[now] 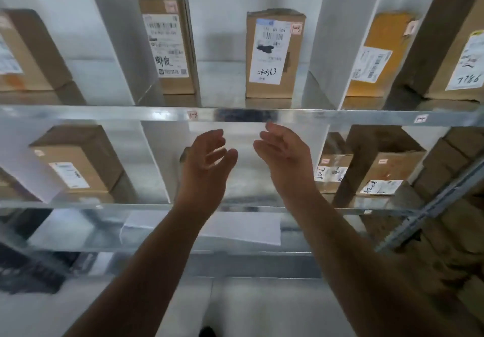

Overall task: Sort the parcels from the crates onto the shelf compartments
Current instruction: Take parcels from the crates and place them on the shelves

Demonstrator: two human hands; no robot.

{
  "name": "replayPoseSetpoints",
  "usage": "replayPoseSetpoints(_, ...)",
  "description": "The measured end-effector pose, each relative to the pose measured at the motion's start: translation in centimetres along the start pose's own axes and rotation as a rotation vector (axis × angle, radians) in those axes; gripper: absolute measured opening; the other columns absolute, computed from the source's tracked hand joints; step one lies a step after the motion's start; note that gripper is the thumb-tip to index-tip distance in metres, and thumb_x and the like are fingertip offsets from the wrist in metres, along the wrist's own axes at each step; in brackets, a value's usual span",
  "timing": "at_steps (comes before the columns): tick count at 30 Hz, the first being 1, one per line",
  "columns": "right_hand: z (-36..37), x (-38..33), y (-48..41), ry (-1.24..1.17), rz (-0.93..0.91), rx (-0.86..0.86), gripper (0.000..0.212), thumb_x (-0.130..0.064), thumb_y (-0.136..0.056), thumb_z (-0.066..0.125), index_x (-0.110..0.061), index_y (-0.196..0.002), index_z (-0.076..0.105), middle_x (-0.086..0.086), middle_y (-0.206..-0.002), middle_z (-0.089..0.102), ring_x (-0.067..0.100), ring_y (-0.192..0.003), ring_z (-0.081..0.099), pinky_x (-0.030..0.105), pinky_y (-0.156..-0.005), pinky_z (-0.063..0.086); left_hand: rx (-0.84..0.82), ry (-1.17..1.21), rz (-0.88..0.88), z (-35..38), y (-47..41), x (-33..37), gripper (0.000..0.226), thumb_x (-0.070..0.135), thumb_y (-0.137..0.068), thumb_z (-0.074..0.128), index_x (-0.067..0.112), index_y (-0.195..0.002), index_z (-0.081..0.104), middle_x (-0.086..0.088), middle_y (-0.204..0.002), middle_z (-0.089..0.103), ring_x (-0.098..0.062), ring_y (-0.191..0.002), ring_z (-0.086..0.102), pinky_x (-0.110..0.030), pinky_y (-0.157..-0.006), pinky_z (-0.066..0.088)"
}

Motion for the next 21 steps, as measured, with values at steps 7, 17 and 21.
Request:
replayPoseSetpoints(7,8.9,2.6,7.5,-0.046,0.067,-0.195,0.022,-0.018,-0.097,0.076,-0.027,-0.116,0.069,-0.026,-0.105,0.075,-0.006,-0.099,0.073,0.010,-0.083,0.055,0.070,0.043,-0.172,-8.4,6.2,-5.4,0.023,0.031,-0.093,0.075,0.025,-0.114,0.072,0.008,-0.106,0.079,-0.011,-0.098,0.075,-0.030,-0.083,0.058)
replayPoseSetpoints(17,26.5,5.2,12.3,0.014,0.164,-0.492,0.024,-0.017,-0.097,0.076,-0.027,-0.119,0.070,-0.009,-0.114,0.078,0.007,-0.105,0.075,0.032,-0.099,0.061,0.379,0.018,-0.224,-26.0,10.7,-11.6,0.024,0.021,-0.091,0.069,0.027,-0.114,0.072,0.008,-0.110,0.078,-0.016,-0.104,0.074,-0.037,-0.095,0.060)
replayPoseSetpoints(21,35.5,6.1,14.8,0.029,0.206,-0.598,0.023,-0.017,-0.097,0.077,-0.030,-0.116,0.072,-0.010,-0.112,0.080,0.008,-0.105,0.075,0.042,-0.101,0.061,0.484,0.052,-0.306,-35.0,12.8,-14.9,0.025,0.022,-0.089,0.070,0.025,-0.114,0.073,0.005,-0.110,0.078,-0.021,-0.101,0.074,-0.037,-0.090,0.059)
Point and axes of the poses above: each hand's wrist, its own y-axis away from the middle knuckle, its own z-axis out of the palm, x = y × z, the point moved 4 cm from there along -y, towards the middle knuckle
